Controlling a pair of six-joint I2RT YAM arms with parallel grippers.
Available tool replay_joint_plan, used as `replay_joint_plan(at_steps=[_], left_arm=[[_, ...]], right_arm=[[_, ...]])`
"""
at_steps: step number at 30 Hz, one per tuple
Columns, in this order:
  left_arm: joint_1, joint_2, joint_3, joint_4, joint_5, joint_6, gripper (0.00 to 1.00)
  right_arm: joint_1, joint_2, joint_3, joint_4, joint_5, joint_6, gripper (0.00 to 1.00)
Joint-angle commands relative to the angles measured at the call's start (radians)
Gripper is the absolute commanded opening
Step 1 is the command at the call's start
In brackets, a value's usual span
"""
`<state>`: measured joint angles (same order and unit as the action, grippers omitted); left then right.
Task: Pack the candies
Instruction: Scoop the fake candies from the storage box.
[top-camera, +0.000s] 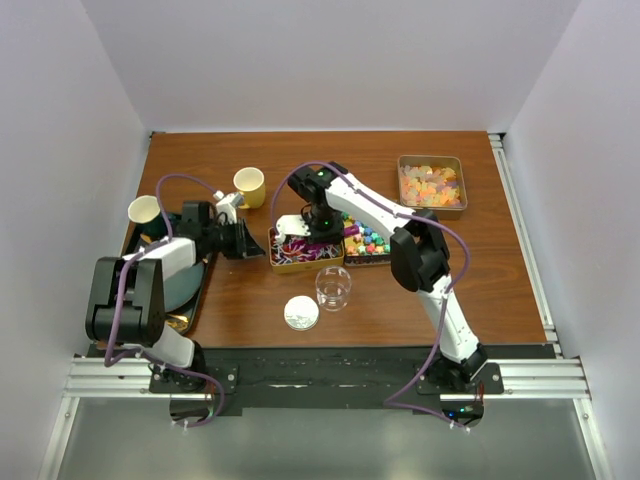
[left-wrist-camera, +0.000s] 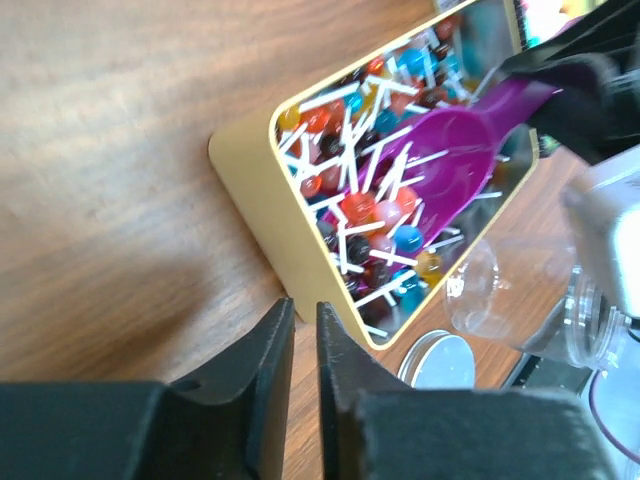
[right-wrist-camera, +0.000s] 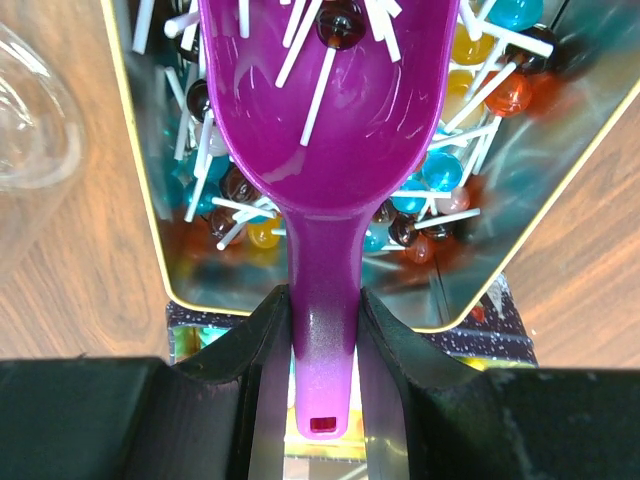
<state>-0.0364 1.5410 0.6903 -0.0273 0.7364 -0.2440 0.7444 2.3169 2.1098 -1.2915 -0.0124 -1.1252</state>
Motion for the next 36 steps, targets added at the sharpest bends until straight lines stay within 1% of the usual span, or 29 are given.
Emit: replay_joint_plan(at_steps=[1, 3, 5, 8, 11, 13, 15, 16, 18, 21, 25, 26, 28, 29, 30, 33, 36], left_arm=[[0.027, -0.001, 0.096, -0.117, 0.083, 0.072, 0.22], [0.029, -0.008, 0.110, -0.141, 0.095, 0.083, 0.24], [0.029, -0.024, 0.110, -0.131, 0.100, 0.081, 0.25], [0.029, -0.041, 0.089, -0.102, 0.084, 0.071, 0.25], [0.029, -0.047, 0.075, -0.089, 0.069, 0.075, 0.25], [0.027, -0.047, 0.078, -0.092, 0.061, 0.087, 0.26], [0.027, -0.042, 0.084, -0.105, 0.057, 0.098, 0.26], [0.027, -0.038, 0.092, -0.105, 0.055, 0.103, 0.26], [0.027, -0.030, 0.101, -0.115, 0.057, 0.106, 0.26], [0.029, -0.019, 0.112, -0.125, 0.055, 0.112, 0.26], [0.027, -0.018, 0.112, -0.126, 0.055, 0.117, 0.26], [0.029, -0.019, 0.110, -0.125, 0.054, 0.118, 0.26], [0.029, -0.024, 0.103, -0.123, 0.054, 0.121, 0.26], [0.029, -0.025, 0.100, -0.123, 0.052, 0.121, 0.26], [0.027, -0.030, 0.095, -0.123, 0.049, 0.123, 0.26], [0.027, -0.035, 0.091, -0.125, 0.043, 0.129, 0.26], [0.027, -0.038, 0.091, -0.135, 0.041, 0.140, 0.26]], right_arm=[[-0.017, -0.002, -0.036, -0.003, -0.144, -0.005, 0.00], [-0.017, 0.012, -0.005, -0.011, -0.173, 0.018, 0.00], [-0.019, 0.010, 0.001, 0.000, -0.195, 0.057, 0.00], [-0.016, 0.009, -0.001, -0.005, -0.210, 0.079, 0.00], [-0.019, -0.010, -0.036, 0.001, -0.218, 0.094, 0.00], [-0.019, -0.033, -0.083, 0.024, -0.224, 0.091, 0.12], [-0.022, -0.051, -0.134, 0.053, -0.242, 0.084, 0.19], [-0.020, -0.068, -0.149, 0.067, -0.250, 0.085, 0.28], [-0.023, -0.071, -0.171, 0.089, -0.273, 0.093, 0.35], [-0.028, -0.068, -0.172, 0.103, -0.293, 0.103, 0.40], [-0.033, -0.053, -0.168, 0.110, -0.302, 0.116, 0.42], [-0.034, -0.050, -0.166, 0.115, -0.302, 0.119, 0.41], [-0.036, -0.045, -0.165, 0.127, -0.311, 0.133, 0.32], [-0.034, -0.044, -0.163, 0.129, -0.316, 0.137, 0.26], [-0.036, -0.047, -0.162, 0.142, -0.319, 0.145, 0.13], [-0.040, -0.050, -0.168, 0.162, -0.340, 0.171, 0.00], [-0.050, -0.053, -0.180, 0.176, -0.363, 0.180, 0.00]])
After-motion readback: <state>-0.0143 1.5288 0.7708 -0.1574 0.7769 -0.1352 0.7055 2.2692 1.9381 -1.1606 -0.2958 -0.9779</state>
